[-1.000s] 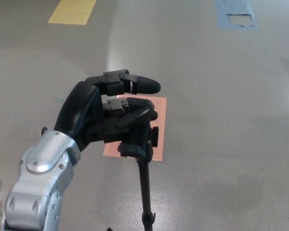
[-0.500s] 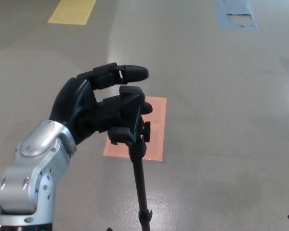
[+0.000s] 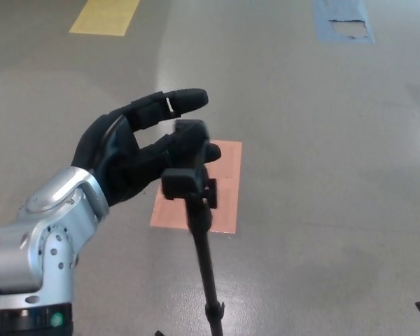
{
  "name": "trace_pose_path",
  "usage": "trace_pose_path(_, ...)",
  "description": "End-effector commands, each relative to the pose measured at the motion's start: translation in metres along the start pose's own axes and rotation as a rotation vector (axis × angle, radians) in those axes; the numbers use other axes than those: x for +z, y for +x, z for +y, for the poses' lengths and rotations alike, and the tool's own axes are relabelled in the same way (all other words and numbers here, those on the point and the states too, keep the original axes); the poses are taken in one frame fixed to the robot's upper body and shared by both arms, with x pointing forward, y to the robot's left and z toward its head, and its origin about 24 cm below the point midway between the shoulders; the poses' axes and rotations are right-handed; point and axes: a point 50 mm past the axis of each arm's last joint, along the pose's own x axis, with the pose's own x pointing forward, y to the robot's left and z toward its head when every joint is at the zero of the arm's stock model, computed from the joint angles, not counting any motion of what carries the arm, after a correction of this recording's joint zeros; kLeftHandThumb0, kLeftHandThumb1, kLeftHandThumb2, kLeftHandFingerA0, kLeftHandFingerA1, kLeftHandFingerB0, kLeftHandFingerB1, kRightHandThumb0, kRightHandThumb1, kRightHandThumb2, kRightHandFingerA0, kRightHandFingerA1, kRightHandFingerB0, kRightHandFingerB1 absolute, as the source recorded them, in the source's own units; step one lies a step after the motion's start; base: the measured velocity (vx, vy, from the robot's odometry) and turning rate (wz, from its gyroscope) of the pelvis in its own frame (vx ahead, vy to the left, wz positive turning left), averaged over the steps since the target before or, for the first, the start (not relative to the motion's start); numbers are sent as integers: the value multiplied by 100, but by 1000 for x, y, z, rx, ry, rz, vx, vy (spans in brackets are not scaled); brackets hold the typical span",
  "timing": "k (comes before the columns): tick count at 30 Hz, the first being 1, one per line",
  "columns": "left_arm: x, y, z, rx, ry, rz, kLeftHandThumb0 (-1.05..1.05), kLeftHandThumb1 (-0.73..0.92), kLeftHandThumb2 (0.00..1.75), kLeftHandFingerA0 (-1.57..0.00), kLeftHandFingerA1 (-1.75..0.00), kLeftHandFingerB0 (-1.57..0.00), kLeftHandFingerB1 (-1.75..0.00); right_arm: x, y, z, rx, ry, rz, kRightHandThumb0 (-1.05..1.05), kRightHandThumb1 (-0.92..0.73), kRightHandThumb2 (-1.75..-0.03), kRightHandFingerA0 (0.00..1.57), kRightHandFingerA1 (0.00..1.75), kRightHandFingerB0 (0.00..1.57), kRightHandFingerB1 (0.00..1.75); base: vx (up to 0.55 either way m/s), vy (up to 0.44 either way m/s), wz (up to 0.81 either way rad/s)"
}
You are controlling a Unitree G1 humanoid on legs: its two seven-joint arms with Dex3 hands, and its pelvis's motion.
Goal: The robot uses its left hand to grab the top of a phone stand kept on the floor and rotates it anti-clockwise
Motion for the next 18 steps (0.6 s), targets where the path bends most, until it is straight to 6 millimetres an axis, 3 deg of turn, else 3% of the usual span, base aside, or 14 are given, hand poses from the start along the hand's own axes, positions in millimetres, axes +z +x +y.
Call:
trace_pose_path(1, -1, -4, -6, -146, 32, 101, -58, 41, 71, -19, -42, -5, -29, 2, -2, -11, -24, -28, 38, -68, -66, -95, 28, 48, 3, 29, 0, 0, 0)
trace_pose_path(2, 0, -6, -8, -174, 53, 99, -64, 41, 74, -11, -41, -2, -18, 2, -2, -11, -21, -24, 38, -68, -66, -95, 26, 48, 3, 29, 0, 0, 0)
trace_pose_path(4, 2, -8, -10, -221, 87, 97, -65, 41, 77, -14, -44, 0, -16, 2, -2, -11, -14, -15, 36, -68, -65, -94, 27, 48, 3, 29, 0, 0, 0)
trace_pose_path(5, 2, -9, -11, -240, 98, 98, -66, 46, 61, -10, -28, -1, -17, 2, -2, -11, -15, -14, 38, -67, -65, -94, 27, 48, 3, 29, 0, 0, 0)
trace_pose_path(8, 3, -9, -11, -271, 109, 98, -65, 52, 57, -10, -27, 0, -17, 2, -2, -11, -14, -13, 39, -67, -65, -94, 27, 48, 3, 29, 0, 0, 0)
trace_pose_path(9, 4, -10, -11, -285, 120, 98, -67, 43, 81, 0, -23, 0, -18, 3, -2, -11, -14, -15, 40, -67, -66, -94, 26, 47, 3, 29, 0, 0, 0)
trace_pose_path(18, 7, -11, -9, -314, 155, 95, -69, 44, 82, 0, -20, 0, -17, 5, -2, -12, -6, -29, 43, -68, -66, -95, 26, 47, 3, 31, 0, 0, 0)
